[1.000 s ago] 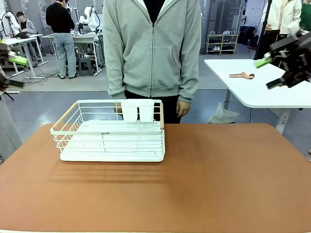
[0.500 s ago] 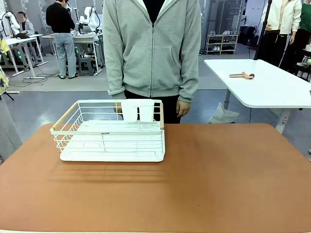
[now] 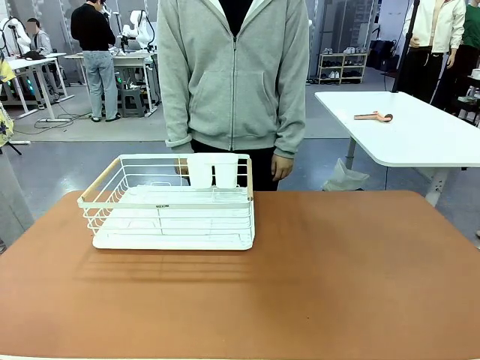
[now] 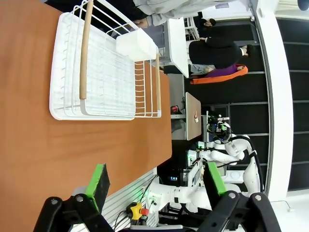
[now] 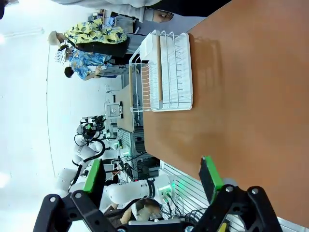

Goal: Clean the table.
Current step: Pick up the Lint Roller when the human hands it over.

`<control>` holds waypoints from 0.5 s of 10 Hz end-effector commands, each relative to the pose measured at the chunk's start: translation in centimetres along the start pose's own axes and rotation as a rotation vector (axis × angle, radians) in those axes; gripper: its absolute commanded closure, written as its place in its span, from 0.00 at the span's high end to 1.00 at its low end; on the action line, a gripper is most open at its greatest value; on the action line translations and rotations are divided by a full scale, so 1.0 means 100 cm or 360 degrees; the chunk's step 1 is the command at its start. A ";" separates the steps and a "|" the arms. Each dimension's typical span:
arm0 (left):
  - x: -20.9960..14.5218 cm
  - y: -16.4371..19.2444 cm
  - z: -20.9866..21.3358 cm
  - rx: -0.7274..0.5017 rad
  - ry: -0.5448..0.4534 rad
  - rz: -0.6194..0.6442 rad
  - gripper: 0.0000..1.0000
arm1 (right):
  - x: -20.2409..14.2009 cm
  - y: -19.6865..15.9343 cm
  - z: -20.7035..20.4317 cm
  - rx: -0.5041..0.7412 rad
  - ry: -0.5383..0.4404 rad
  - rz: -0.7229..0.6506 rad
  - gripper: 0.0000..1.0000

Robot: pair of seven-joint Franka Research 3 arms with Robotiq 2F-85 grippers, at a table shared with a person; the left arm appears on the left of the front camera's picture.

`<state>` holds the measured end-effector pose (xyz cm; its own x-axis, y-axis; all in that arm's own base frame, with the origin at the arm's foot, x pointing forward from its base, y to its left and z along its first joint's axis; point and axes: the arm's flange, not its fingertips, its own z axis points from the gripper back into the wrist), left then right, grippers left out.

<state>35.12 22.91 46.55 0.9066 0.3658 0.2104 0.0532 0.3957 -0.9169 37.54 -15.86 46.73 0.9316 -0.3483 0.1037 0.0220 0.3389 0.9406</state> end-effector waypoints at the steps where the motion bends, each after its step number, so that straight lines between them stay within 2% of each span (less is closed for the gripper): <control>1: 0.005 -0.008 0.004 -0.0016 -0.0018 0.0052 1.00 | -0.006 -0.012 0.006 0.0042 -0.0010 0.0008 1.00; 5: 0.001 -0.001 0.000 0.0005 -0.0001 0.0014 1.00 | -0.002 -0.004 0.004 0.0007 -0.0009 -0.0016 1.00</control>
<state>35.32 22.66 46.66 0.9096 0.3671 0.1947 0.0365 0.3960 -0.9175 37.11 -16.38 46.08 0.9318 -0.3520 0.0892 0.0330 0.3268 0.9445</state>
